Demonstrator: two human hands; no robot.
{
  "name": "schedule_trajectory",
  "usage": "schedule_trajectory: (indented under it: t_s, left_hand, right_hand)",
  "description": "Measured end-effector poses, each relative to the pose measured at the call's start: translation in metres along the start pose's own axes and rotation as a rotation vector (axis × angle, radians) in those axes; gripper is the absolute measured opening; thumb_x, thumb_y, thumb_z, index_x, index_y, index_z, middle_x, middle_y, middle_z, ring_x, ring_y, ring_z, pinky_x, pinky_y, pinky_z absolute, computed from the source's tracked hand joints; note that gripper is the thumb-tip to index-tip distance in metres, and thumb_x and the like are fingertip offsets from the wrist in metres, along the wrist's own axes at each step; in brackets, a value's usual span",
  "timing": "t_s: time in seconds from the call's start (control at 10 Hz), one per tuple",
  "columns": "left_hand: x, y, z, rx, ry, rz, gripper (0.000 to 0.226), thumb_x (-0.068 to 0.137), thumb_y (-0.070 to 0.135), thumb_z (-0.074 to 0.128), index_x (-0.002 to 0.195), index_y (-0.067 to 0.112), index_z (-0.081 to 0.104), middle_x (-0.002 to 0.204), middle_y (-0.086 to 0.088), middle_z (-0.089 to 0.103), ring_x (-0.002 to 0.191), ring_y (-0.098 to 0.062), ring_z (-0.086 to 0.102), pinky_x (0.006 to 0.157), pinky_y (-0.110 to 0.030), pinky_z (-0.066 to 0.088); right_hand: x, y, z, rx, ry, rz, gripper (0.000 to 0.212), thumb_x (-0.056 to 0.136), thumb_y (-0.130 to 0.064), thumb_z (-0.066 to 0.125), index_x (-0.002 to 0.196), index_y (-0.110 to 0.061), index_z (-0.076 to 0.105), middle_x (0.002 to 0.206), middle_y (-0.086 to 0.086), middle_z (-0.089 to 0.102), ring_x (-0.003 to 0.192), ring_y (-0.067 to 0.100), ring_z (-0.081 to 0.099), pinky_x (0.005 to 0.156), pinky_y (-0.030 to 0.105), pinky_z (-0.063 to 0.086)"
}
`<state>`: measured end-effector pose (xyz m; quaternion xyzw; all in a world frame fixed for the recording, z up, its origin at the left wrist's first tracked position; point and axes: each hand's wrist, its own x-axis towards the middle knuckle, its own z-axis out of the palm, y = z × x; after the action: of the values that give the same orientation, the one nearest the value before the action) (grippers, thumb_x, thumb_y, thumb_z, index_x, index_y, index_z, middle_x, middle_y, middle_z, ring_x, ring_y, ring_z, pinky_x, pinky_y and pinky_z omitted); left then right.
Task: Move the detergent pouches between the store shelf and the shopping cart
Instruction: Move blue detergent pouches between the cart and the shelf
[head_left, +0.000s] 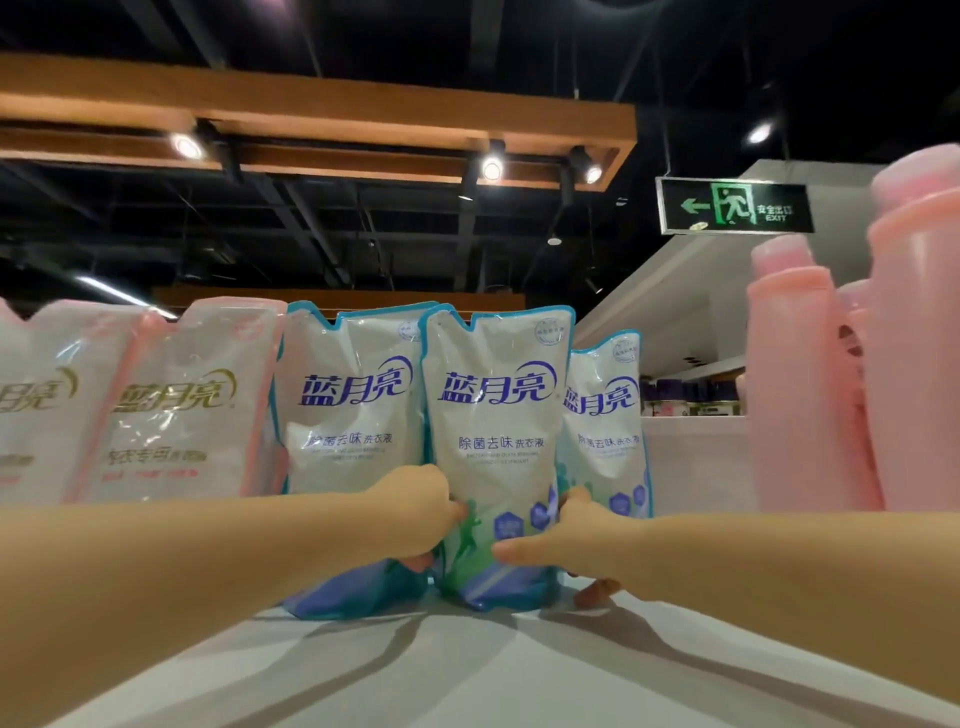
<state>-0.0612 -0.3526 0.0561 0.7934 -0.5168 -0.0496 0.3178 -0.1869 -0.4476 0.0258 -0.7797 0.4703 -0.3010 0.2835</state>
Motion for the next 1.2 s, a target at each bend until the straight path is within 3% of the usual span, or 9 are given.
schedule_trajectory:
  t_s: [0.1,0.3,0.5,0.6,0.7,0.8,1.0,1.1,1.2]
  left_hand:
    - [0.015,-0.007,0.008,-0.035,-0.02,0.042,0.032,0.099,0.029,0.041,0.113,0.001,0.046,0.109,-0.017,0.063,0.098,-0.029,0.066,0.084,-0.037,0.055]
    - [0.019,-0.003,0.012,-0.013,0.014,0.016,0.029,0.099,0.033,0.04,0.11,0.006,0.039,0.105,-0.017,0.061,0.079,-0.025,0.064,0.067,-0.034,0.057]
    - [0.024,-0.008,0.013,0.04,0.078,0.11,0.033,0.099,0.038,0.035,0.113,0.009,0.031,0.11,-0.015,0.056,0.085,-0.027,0.065,0.072,-0.041,0.058]
    - [0.023,-0.009,0.02,0.176,0.134,0.203,0.061,0.098,0.044,0.033,0.144,0.014,0.008,0.11,-0.012,0.059,0.092,-0.026,0.062,0.083,-0.039,0.053]
    - [0.021,-0.009,0.024,0.206,0.144,0.235,0.075,0.098,0.046,0.031,0.147,0.019,-0.018,0.108,-0.011,0.061,0.093,-0.024,0.062,0.086,-0.037,0.051]
    - [0.022,-0.006,0.022,0.131,0.144,0.227,0.075,0.097,0.046,0.032,0.146,0.023,-0.019,0.114,-0.013,0.06,0.099,-0.028,0.061,0.087,-0.04,0.052]
    - [0.031,0.002,0.021,0.061,0.133,0.205,0.072,0.098,0.042,0.034,0.148,0.019,-0.012,0.121,-0.016,0.056,0.101,-0.031,0.061,0.086,-0.042,0.053]
    - [0.036,0.007,0.015,0.017,0.106,0.204,0.067,0.098,0.041,0.034,0.149,0.024,-0.005,0.124,-0.014,0.054,0.092,-0.028,0.064,0.071,-0.037,0.059]
    - [0.037,0.01,0.015,0.036,0.1,0.203,0.069,0.099,0.042,0.033,0.148,0.025,-0.012,0.128,-0.013,0.051,0.09,-0.026,0.064,0.07,-0.035,0.059]
  right_hand:
    - [0.002,0.001,0.002,-0.045,0.018,0.008,0.092,0.068,-0.053,0.076,0.134,-0.01,0.029,0.116,0.003,0.046,0.11,0.018,0.051,0.094,0.034,0.05]
    - [0.011,-0.002,0.006,-0.069,-0.021,0.028,0.081,0.069,-0.056,0.074,0.128,-0.01,0.041,0.118,0.008,0.055,0.105,0.023,0.056,0.088,0.037,0.054]
    - [0.011,0.005,0.008,-0.044,-0.002,-0.016,0.075,0.073,-0.06,0.067,0.125,-0.011,0.045,0.108,0.005,0.056,0.092,0.021,0.055,0.061,0.024,0.049]
    - [0.007,0.006,0.008,-0.028,0.035,-0.016,0.075,0.078,-0.06,0.061,0.13,-0.01,0.041,0.103,0.003,0.054,0.094,0.02,0.052,0.082,0.029,0.048]
    - [0.001,0.006,0.003,-0.044,0.032,-0.028,0.068,0.083,-0.062,0.053,0.128,-0.011,0.044,0.094,0.0,0.053,0.093,0.019,0.051,0.085,0.029,0.048]
    - [0.0,0.004,0.0,-0.101,0.043,-0.035,0.063,0.089,-0.06,0.045,0.128,-0.011,0.047,0.112,0.007,0.055,0.095,0.02,0.05,0.091,0.032,0.05]
    - [0.0,-0.001,0.002,-0.082,0.035,-0.006,0.061,0.09,-0.06,0.042,0.123,-0.009,0.05,0.106,0.008,0.054,0.091,0.021,0.053,0.079,0.028,0.051]
    - [0.0,-0.003,-0.001,-0.032,0.022,0.006,0.061,0.093,-0.058,0.038,0.123,-0.008,0.051,0.108,0.011,0.057,0.099,0.024,0.059,0.087,0.03,0.054]
    - [0.003,-0.006,-0.003,-0.001,0.023,0.047,0.062,0.092,-0.06,0.036,0.126,-0.009,0.05,0.12,0.012,0.058,0.107,0.024,0.059,0.089,0.029,0.053]
